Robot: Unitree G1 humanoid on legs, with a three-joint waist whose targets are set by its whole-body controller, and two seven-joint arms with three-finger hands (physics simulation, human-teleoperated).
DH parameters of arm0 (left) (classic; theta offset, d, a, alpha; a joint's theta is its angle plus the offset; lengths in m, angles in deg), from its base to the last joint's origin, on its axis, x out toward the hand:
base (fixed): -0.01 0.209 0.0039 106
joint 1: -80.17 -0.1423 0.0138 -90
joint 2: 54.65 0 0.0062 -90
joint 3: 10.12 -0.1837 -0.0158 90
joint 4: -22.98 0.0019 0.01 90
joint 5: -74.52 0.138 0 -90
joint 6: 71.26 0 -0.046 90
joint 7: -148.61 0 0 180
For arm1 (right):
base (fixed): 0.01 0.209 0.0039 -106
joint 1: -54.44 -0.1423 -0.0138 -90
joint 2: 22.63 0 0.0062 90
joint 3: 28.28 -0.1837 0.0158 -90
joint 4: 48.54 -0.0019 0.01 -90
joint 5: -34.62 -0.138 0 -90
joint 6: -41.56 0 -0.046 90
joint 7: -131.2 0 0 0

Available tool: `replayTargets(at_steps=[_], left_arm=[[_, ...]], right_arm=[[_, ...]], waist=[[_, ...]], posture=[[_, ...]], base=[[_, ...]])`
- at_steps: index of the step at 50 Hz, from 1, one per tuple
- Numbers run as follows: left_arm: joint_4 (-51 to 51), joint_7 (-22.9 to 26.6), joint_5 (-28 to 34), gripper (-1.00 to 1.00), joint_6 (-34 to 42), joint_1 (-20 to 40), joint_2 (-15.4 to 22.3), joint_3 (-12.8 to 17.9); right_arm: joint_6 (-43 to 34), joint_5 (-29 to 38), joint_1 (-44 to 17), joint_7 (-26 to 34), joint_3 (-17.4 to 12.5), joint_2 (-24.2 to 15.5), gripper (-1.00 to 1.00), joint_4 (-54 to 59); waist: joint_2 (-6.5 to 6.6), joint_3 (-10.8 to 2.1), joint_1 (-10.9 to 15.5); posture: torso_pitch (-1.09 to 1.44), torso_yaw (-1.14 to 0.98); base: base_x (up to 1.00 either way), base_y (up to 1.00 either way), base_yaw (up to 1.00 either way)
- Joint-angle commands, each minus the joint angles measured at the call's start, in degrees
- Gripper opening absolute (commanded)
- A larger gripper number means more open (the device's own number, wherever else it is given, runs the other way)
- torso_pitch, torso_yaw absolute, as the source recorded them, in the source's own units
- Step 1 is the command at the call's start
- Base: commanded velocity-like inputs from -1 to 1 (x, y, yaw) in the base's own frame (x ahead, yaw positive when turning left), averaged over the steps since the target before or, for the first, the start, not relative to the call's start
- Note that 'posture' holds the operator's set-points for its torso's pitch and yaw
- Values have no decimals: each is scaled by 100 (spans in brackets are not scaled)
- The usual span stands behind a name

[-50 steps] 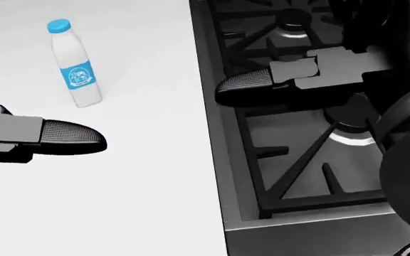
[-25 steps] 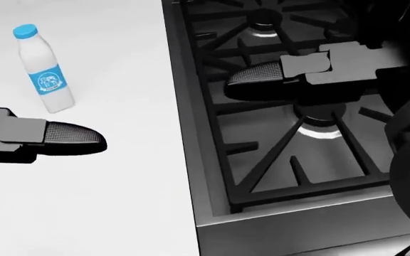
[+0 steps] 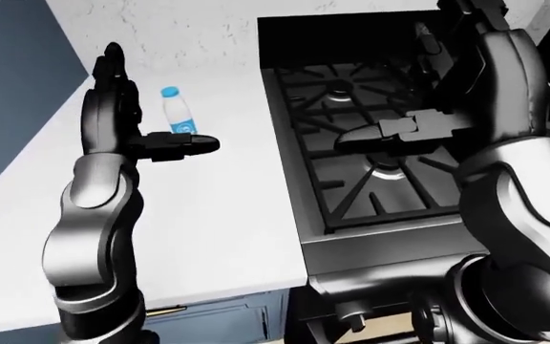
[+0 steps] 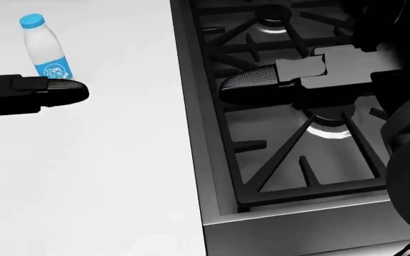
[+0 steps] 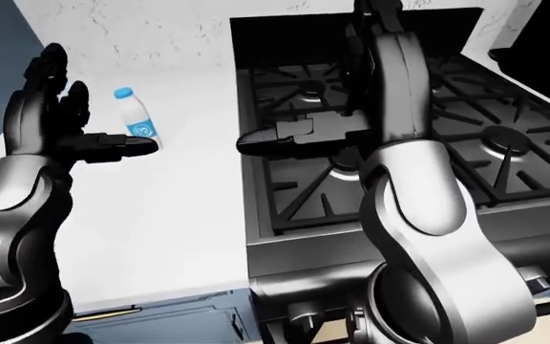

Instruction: Move the drinks to the dining counter.

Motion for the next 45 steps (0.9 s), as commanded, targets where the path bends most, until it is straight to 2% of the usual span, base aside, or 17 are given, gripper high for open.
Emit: replayTargets(at_steps=[1,11,23,45], left_arm=[[-35,-11,84,100,-371,185,51,48],[1524,-103,328,100,-1238,581,82,-47],[2365,-193,459,100,-1658,870,-77,-264],[3965,-309,724,100,-2551,1076,-188,-352]], right_arm=[[150,52,-141,-14,-31,-32,100,-58],[102,86,-242,17,-53,-34,100,-24],[211,100,-73,44,-49,-1,100,-44],[343,125,20,47,-5,13,100,0]], waist=[[16,-145,2],[10,-167,2],[10,-180,-1],[30,-221,-9]], posture=[[0,0],[0,0],[0,0],[0,0]], base=[[0,0,0],[0,0,0],[0,0,0],[0,0,0]])
